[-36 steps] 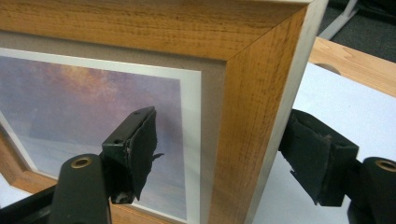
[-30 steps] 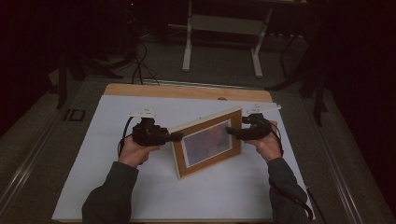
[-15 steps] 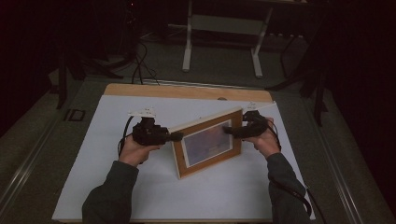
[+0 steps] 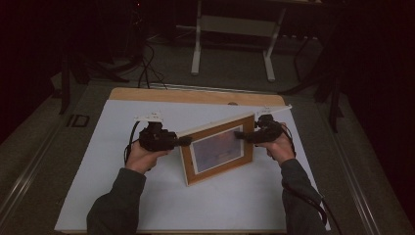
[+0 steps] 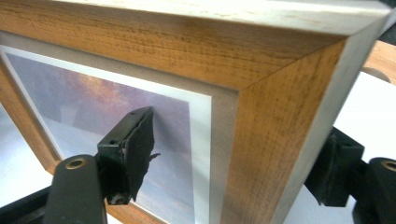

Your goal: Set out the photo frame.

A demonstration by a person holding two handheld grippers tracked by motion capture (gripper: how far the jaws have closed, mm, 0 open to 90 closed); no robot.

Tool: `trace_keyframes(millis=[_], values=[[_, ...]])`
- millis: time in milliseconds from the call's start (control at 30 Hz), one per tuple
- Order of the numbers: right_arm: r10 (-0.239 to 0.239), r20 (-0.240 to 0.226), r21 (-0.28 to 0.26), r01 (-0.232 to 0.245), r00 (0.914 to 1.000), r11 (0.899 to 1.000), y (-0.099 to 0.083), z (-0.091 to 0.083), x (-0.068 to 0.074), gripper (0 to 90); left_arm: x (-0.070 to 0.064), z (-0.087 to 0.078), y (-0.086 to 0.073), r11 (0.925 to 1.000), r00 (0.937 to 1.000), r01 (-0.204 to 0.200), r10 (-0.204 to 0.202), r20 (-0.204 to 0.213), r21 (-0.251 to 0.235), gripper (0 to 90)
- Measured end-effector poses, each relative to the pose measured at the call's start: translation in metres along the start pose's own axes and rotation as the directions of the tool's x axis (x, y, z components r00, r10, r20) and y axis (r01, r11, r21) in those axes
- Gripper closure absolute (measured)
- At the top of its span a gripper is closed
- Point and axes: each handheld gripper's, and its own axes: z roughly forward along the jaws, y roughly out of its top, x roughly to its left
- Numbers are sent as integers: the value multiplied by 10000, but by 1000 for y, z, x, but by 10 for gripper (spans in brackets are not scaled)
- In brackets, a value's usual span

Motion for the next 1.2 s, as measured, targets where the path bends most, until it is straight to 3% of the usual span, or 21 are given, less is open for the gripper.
trace_keyframes(millis=[500,1200], values=[[101,-31,108,-101,9999,9999,-6,-11,-3,355,0,4,2,9999,9983,-2,-6,-576,-140,714],[253,-292,222,-246,9993,9994,-11,-21,-6,439,0,9,4,9996,9963,-188,172,-840,-188,682]])
